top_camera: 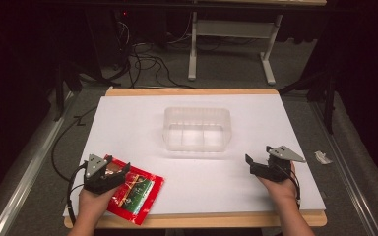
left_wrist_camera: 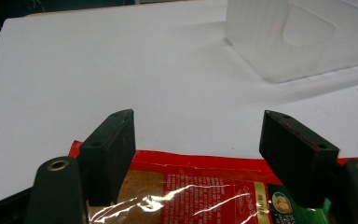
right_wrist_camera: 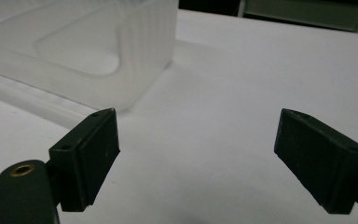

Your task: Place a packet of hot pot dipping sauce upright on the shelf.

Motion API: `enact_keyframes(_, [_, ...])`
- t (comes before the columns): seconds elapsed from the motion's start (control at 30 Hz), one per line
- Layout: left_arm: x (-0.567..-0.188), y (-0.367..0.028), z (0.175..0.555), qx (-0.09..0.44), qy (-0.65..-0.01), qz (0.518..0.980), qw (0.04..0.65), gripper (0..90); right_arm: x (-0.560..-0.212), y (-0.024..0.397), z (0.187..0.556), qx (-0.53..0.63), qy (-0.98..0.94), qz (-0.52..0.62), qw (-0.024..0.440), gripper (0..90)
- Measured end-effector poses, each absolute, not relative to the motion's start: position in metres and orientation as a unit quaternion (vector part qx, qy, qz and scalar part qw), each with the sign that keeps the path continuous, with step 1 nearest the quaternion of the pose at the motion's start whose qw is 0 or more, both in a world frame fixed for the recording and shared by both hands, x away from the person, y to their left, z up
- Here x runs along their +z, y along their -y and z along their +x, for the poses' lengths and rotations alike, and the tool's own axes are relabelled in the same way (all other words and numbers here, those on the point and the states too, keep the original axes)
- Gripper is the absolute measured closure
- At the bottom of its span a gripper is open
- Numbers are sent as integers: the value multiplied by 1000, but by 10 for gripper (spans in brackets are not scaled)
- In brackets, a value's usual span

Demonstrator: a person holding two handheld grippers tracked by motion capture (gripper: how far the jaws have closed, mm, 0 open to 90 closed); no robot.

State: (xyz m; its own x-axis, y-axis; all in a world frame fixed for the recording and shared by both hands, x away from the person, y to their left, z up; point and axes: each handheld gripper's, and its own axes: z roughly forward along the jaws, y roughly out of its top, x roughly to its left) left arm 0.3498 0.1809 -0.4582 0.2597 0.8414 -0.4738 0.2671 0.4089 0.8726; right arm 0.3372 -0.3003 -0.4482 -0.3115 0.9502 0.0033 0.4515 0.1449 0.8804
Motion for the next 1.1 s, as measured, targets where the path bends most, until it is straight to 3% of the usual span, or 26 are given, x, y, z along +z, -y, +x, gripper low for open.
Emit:
enact_keyframes(0.27, [-454,-173,345,229,-557,501,622,280,-451,308,341,416,-693,518,279,155])
enact_keyframes(0.33, [-454,-166,343,214,-549,518,620,267,-452,311,343,416,-688,526,277,156])
enact_keyframes(0.37, [-458,-157,339,191,-541,548,609,257,-453,313,346,416,-683,534,275,158])
enact_keyframes(0.67, [-477,-105,311,157,-496,664,536,228,-454,308,352,414,-687,535,265,166])
enact_keyframes(0.93, [-490,-84,298,174,-464,709,502,217,-456,305,356,409,-693,533,260,168])
enact_keyframes(1.0, [-489,-84,298,168,-469,707,501,249,-456,306,356,410,-690,538,258,169])
enact_keyframes(1.03, [-487,-85,298,157,-473,707,501,391,-456,307,356,409,-690,539,258,170])
enact_keyframes(1.1, [-486,-85,298,149,-477,707,500,436,-456,307,356,408,-690,540,258,170])
